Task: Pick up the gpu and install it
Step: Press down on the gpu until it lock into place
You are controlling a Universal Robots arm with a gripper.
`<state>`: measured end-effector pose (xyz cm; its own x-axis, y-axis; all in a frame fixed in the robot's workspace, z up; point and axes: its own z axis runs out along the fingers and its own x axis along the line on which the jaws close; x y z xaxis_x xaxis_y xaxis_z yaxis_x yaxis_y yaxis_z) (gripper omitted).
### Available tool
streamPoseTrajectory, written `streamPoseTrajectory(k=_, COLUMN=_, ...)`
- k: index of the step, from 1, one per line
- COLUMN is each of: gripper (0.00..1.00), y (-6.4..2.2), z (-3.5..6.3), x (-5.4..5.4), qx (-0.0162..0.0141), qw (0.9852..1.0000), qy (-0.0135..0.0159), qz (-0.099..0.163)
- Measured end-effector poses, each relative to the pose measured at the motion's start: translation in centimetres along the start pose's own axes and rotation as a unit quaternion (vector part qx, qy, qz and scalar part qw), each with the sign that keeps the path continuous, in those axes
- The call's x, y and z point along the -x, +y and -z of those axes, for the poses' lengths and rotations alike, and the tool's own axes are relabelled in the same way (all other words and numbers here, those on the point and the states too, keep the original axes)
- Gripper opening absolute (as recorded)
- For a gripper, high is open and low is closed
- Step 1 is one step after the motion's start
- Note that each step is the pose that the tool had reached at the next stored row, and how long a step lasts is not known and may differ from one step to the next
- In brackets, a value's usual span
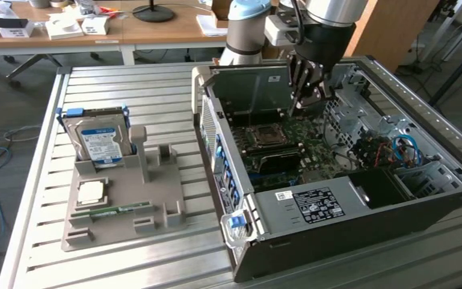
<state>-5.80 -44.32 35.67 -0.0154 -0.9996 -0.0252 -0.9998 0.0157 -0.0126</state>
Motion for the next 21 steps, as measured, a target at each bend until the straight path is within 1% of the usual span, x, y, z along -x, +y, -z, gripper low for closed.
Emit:
streamPoseTrajectory(k=5, gripper=0.11, y=-0.15, z=-0.49, x=-0.1, qx=0.0002, qw=1.0, qy=0.0001, qz=0.0)
streamPoseTrajectory(k=10, gripper=0.11, y=-0.15, z=-1.36, x=-0.1, qx=0.0003, qw=1.0, qy=0.0001, qz=0.0)
streamPoseTrajectory(k=12, gripper=0.11, y=-0.14, z=-1.68, x=-0.1, qx=0.0009, qw=1.0, qy=0.0001, qz=-0.001)
streamPoseTrajectory(k=16, gripper=0.11, y=-0.14, z=-1.77, x=-0.1, qx=0.002, qw=1.0, qy=0.0003, qz=-0.001)
streamPoseTrajectory(k=21, gripper=0.11, y=-0.14, z=-1.79, x=-0.1, qx=0.002, qw=1.0, qy=0.0001, qz=-0.001)
